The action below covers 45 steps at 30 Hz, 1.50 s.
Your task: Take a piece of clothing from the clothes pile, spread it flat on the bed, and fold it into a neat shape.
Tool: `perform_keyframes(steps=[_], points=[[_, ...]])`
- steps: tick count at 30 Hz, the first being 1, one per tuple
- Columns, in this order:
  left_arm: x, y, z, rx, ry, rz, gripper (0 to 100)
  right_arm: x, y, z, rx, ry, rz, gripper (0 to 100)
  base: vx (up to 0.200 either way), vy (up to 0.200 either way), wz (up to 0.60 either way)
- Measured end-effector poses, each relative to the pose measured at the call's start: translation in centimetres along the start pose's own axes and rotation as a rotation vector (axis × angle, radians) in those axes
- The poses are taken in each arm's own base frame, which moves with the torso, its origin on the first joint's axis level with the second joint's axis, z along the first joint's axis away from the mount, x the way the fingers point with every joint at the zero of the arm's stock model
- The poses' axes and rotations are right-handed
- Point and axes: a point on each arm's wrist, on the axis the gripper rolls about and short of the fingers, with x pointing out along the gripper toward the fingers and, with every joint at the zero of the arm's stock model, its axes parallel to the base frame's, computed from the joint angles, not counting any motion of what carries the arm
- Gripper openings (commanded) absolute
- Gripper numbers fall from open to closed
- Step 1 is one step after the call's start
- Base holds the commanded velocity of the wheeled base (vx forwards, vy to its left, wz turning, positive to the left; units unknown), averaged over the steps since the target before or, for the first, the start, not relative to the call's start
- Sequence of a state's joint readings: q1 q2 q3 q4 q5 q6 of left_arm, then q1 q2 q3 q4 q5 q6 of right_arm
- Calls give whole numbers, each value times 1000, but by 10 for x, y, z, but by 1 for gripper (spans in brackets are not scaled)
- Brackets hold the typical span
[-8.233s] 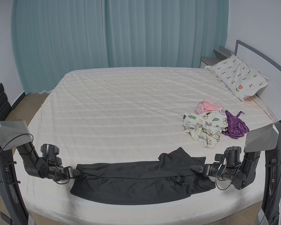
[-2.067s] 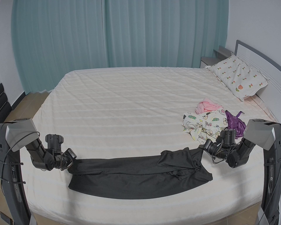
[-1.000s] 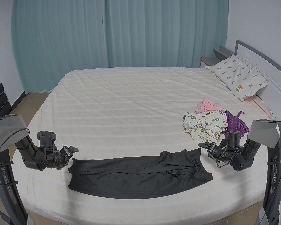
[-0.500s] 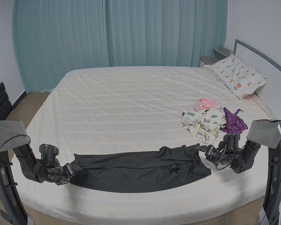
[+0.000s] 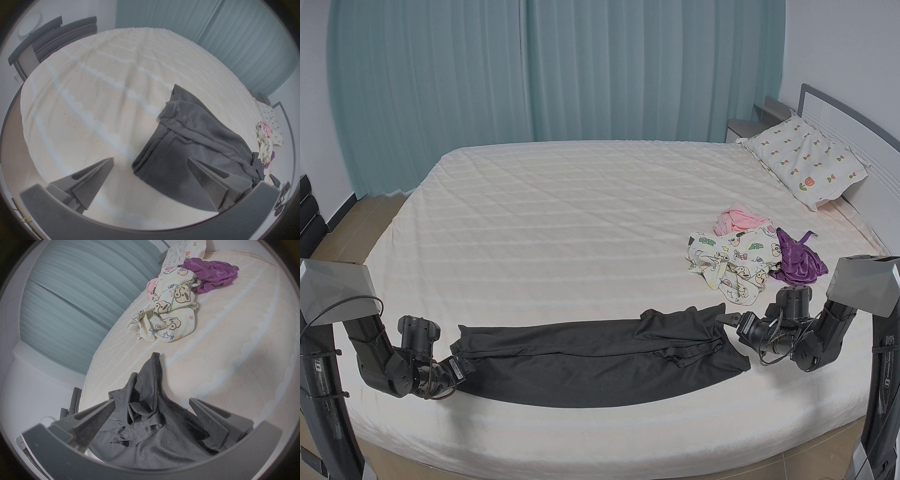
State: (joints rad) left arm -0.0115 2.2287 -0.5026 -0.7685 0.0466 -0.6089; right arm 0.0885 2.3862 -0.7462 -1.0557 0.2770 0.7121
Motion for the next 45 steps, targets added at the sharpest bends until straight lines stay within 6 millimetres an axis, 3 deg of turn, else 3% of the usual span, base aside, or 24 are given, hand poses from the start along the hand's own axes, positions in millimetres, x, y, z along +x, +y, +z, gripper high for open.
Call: perform_keyframes(steps=[1, 2, 13, 27, 44, 45], points=[[2, -3, 0, 4, -14, -2, 100, 0, 0, 0, -1, 0, 0, 100, 0, 0, 0], [4, -4, -1, 4, -21, -4, 0, 0, 0, 0, -2, 1, 0, 100, 0, 0, 0], [14, -7, -11, -15, -29, 42, 0, -12, -5, -10, -154, 44, -35, 100, 0, 0, 0], [2, -1, -17, -3, -11, 99, 0, -44, -4, -26, -185, 183, -119, 100, 0, 0, 0], [0, -1, -14, 2, -16, 93, 0, -36, -13, -35, -188, 192, -157, 100, 0, 0, 0], [0, -1, -14, 2, -16, 92, 0, -34, -13, -35, -190, 191, -161, 0, 0, 0, 0]])
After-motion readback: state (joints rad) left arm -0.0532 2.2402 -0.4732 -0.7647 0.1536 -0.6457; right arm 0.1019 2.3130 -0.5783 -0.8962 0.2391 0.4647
